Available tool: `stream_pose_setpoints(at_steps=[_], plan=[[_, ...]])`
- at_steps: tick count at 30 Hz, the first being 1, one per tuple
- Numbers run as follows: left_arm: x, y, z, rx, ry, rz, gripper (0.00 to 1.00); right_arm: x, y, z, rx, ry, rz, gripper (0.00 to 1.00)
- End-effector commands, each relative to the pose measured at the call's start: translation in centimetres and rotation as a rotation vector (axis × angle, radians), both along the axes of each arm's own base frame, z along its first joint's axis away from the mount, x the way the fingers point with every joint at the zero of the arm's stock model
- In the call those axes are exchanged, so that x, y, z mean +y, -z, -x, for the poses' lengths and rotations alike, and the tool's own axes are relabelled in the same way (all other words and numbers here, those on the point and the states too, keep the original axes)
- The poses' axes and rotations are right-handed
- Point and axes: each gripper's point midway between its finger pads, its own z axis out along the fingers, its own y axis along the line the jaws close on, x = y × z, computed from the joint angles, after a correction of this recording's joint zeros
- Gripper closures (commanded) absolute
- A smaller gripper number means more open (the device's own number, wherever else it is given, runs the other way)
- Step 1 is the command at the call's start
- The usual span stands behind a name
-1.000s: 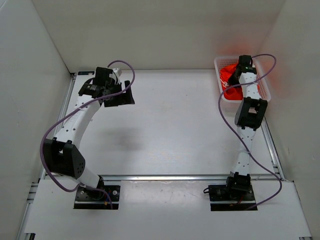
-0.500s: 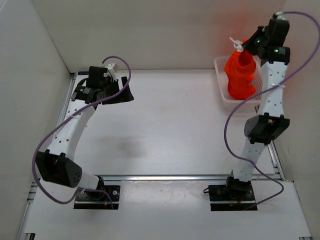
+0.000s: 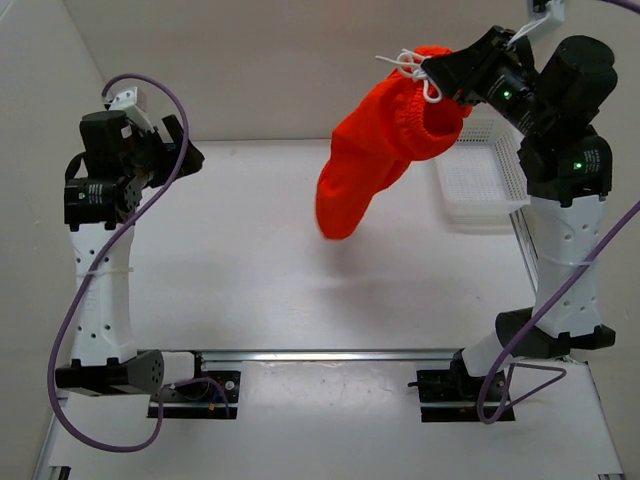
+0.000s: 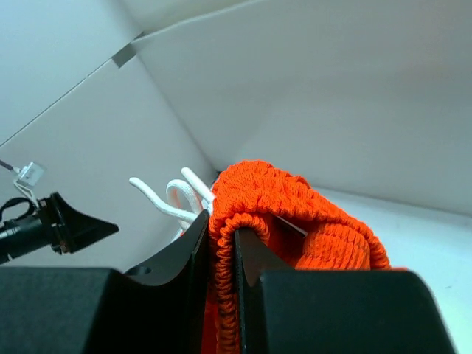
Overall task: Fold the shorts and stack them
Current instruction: Move the shorts to the center of the board
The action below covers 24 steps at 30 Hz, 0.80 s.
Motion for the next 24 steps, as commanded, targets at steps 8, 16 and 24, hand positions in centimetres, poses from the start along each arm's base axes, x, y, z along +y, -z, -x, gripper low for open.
stream_pose_setpoints(at_steps=[8,16,24], plan=[[-2.1,3.9,2.0,0.13,0.125,0.061,0.0,1.5,24.7,-8.4,0.706,0.059,0.078,0.1],[-11.2,14.6,7.4,0.384,0.363,0.207,0.0,-3.2,35.0,-4.0,0.826,0.267,0.278,0.07],[-20.1,23.5,14.4,0.63,0.498,0.176,0.05,-3.9,44.0,4.4,0.98,0.224,0.337,0.38]])
